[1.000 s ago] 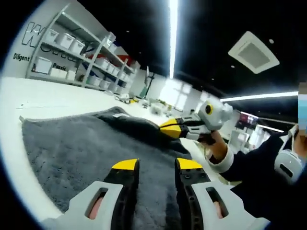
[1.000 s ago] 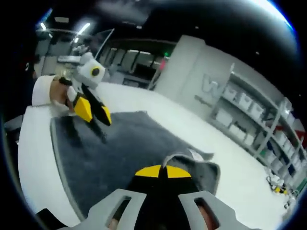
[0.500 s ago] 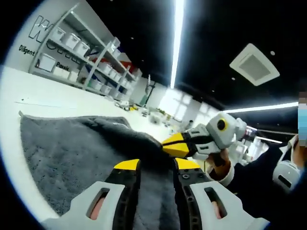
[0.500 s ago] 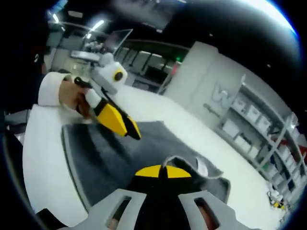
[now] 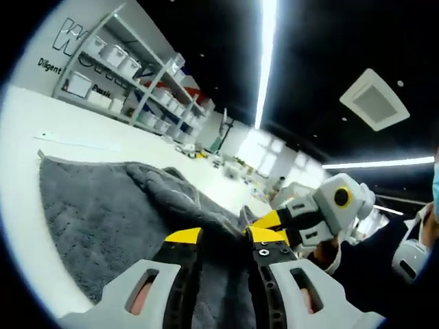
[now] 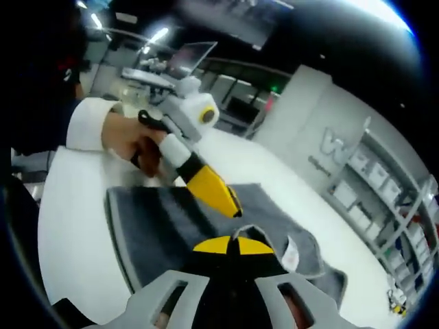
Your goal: Open the folded towel by lifting each exposed corner and separating the folded layers until the towel lies flat within the target outline without major curled edges
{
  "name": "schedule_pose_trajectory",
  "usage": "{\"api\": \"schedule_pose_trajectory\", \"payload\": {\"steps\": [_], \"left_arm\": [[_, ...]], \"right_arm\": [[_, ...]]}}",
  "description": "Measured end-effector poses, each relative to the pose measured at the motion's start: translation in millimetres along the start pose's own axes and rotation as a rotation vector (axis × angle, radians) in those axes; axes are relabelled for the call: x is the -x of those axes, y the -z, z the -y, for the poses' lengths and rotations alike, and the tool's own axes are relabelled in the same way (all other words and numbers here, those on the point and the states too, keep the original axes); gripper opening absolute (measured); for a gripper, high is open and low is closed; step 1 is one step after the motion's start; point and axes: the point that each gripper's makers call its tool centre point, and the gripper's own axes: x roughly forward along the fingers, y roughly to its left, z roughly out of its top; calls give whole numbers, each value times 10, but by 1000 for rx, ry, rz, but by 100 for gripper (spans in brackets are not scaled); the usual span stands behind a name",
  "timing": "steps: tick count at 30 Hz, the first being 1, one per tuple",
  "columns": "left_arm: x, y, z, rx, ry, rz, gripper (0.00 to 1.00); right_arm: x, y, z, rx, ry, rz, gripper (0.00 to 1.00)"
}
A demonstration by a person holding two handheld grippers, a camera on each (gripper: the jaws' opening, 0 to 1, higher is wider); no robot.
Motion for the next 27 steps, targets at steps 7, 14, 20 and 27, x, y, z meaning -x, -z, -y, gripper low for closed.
{"api": "schedule_pose_trajectory", "payload": {"steps": [7,14,20,27], "left_arm": [[15,62,-116,-17,-59,-43,24],[5,225,-203,-75,-133,-120,24],[16,346,-250,-142,-167,-193,24],[30,422,-294,-212,-218,-248,22]], "right_arm": [[-101,21,-170,58,-8,-22,0],[-202,101,-346,79,-22,-35,0],[-245,194,-448,118,-23,-47,0],[-227,188,-440,115,-28,-38,0]]}}
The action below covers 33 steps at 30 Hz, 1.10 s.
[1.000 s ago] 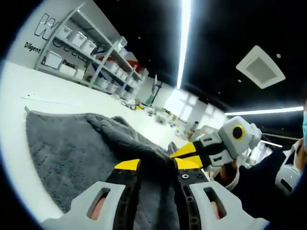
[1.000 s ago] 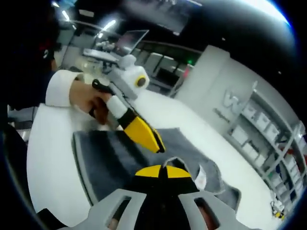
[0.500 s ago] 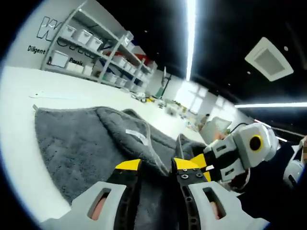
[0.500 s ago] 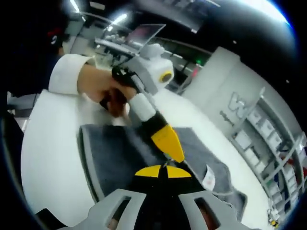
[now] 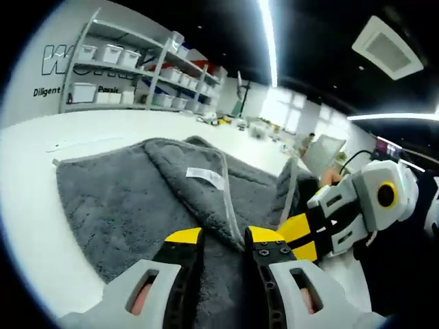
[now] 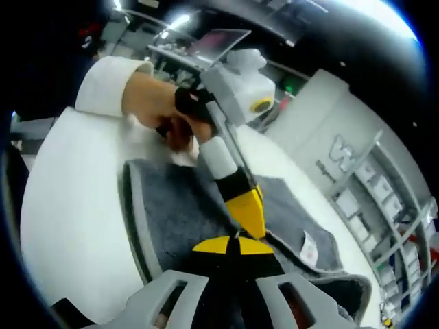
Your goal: Open the folded towel by lifting each exposed corner and separating the folded layers until the towel lies flat within the target outline without major curled edges
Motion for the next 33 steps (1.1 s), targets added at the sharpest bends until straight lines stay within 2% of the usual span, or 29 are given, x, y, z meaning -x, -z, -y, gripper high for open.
{"api": "schedule_pose_trajectory", "payload": {"steps": [4,10,13,17,19,21,23,25,28,30,33], "left_arm": [[-1,27,-41,-61,-30,-17,11],[10,17,-73,-47,-24,-22,3],[18,5,-81,-43,-28,-24,2],[36,-21,-62,-45,-25,-15,2],[57,-59,-45,-47,-19,1,2],[83,-121,-42,-45,-10,26,2],[108,-165,-47,-41,-6,40,2],[131,-226,-65,-44,-1,65,2],[131,-268,-67,-43,3,80,2],[131,-277,-53,-53,0,82,2],[134,-279,-1,-50,4,89,2]], "right_arm": [[61,-141,-102,-51,-92,63,0],[226,-211,70,-46,-84,85,0],[330,-257,264,-66,-72,111,0],[429,-242,672,-84,5,119,5],[428,-189,841,-66,28,106,6],[428,-73,1029,-33,63,54,8],[424,-15,1212,15,92,25,15],[426,-33,1312,67,103,18,20],[404,-21,1423,90,97,10,16],[375,5,1484,135,89,-5,18],[306,118,1548,262,70,-74,20]]}}
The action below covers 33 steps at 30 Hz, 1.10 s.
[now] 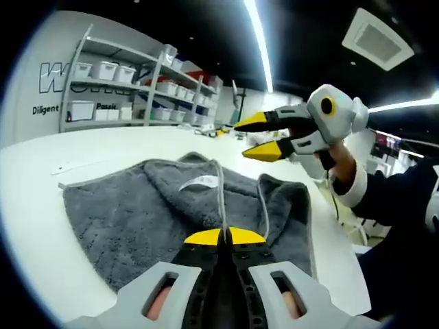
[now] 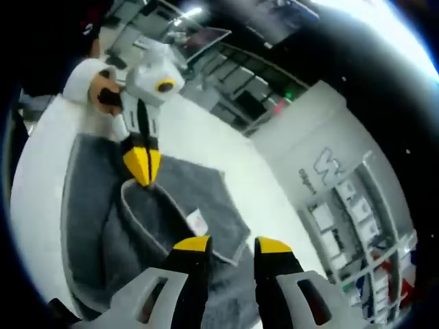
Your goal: Open the folded towel by lifting each exposed corner and separating the folded layers until the towel lies flat within the target outline without major curled edges
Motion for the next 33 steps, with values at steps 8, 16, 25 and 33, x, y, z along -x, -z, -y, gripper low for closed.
{"api": "schedule_pose_trajectory", "payload": {"steps": [8,16,25,33], "left_arm": [[72,-82,0,40,7,43,2],[117,-102,-54,86,3,61,2],[221,-106,-26,127,4,63,2],[375,-102,2,147,-3,72,2]], "right_arm": [[-291,306,-11,242,-91,-106,18],[-530,354,-70,315,-146,-96,13],[-655,254,-36,346,-129,-43,0],[-646,-53,90,319,-104,19,0]]}}
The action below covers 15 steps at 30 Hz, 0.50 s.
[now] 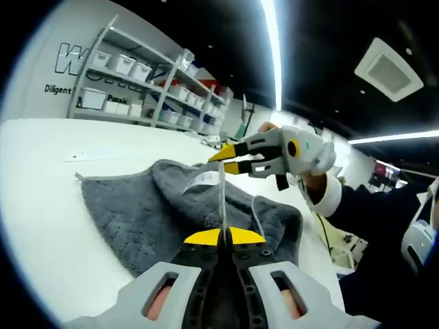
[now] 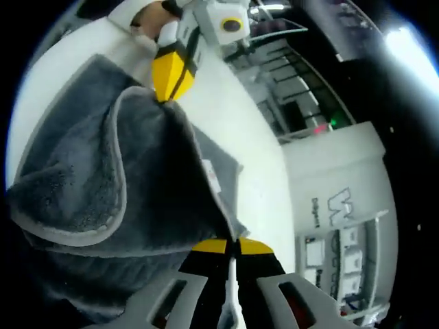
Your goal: Open the folded towel by lifting each exposed corner and separating the folded layers until the towel lies flat within the target outline without major curled edges
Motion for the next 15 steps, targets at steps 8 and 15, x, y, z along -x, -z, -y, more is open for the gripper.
{"api": "schedule_pose_trajectory", "payload": {"steps": [8,15], "left_arm": [[180,-68,-68,-23,-24,-2,2],[324,-149,-200,-18,-27,-19,2]], "right_arm": [[-37,-274,62,-119,-40,98,0],[-119,-454,190,-202,-80,140,0]]}}
